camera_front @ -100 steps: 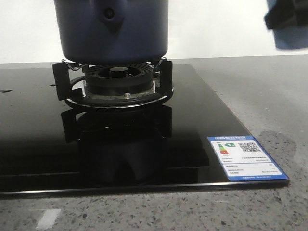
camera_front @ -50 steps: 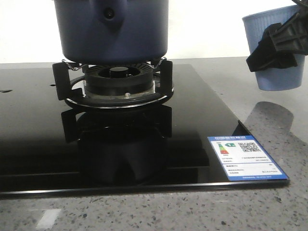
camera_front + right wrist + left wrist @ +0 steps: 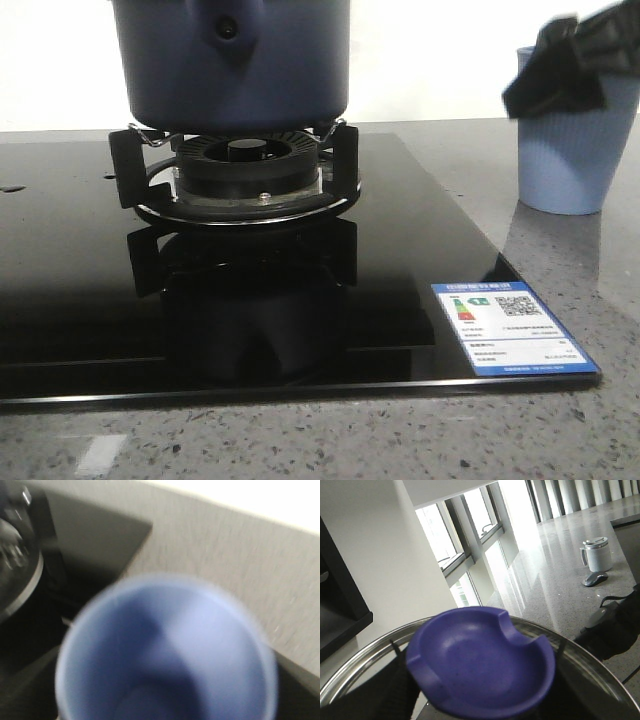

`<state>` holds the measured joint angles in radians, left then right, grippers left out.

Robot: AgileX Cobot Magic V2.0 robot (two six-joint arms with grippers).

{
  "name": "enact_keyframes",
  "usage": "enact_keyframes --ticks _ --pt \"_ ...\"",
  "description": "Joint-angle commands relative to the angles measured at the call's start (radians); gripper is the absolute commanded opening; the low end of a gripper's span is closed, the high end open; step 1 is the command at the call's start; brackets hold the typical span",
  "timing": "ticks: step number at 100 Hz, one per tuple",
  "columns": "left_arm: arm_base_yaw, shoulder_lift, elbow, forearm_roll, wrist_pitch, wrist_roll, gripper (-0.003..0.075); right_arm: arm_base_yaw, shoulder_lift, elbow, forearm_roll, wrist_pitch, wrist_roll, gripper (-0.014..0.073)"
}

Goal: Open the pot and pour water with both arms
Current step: 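Set the cup back on the counter and open the right gripper, then lower the glass lid back onto the saucepan with the left gripper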

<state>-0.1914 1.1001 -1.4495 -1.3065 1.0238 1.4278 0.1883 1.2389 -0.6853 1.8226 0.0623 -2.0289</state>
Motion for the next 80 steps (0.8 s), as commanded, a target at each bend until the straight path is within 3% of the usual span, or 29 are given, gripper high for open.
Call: enact_keyframes --ticks 1,41,48,57,72,80 --pt "-0.008 0.006 -0.025 -0.078 -0.046 -0.005 0.0315 -0.007 -0.083 -0.025 0.048 0.045 0.001 0.0645" --pt "-0.008 0.222 -0.025 -0.076 -0.048 -0.005 0.0315 -0.007 -0.39 -0.025 0.052 0.266 0.001 0.0644" --pt "-0.008 0.271 -0.025 -0.076 -0.044 -0.005 0.0315 -0.007 -0.433 -0.025 0.052 0.28 0.001 0.0607" --pt "-0.008 0.329 -0.025 -0.076 -0.044 -0.005 0.0315 -0.007 -0.479 -0.025 0.052 0.282 0.001 0.0432" --pt "-0.008 0.405 -0.025 -0.064 -0.044 -0.003 0.0315 -0.007 -0.553 -0.025 0.052 0.28 0.001 -0.0074" --pt "-0.008 0.431 -0.025 -0.062 -0.044 0.005 0.0315 -0.007 -0.574 -0.025 0.052 0.273 0.008 -0.0066"
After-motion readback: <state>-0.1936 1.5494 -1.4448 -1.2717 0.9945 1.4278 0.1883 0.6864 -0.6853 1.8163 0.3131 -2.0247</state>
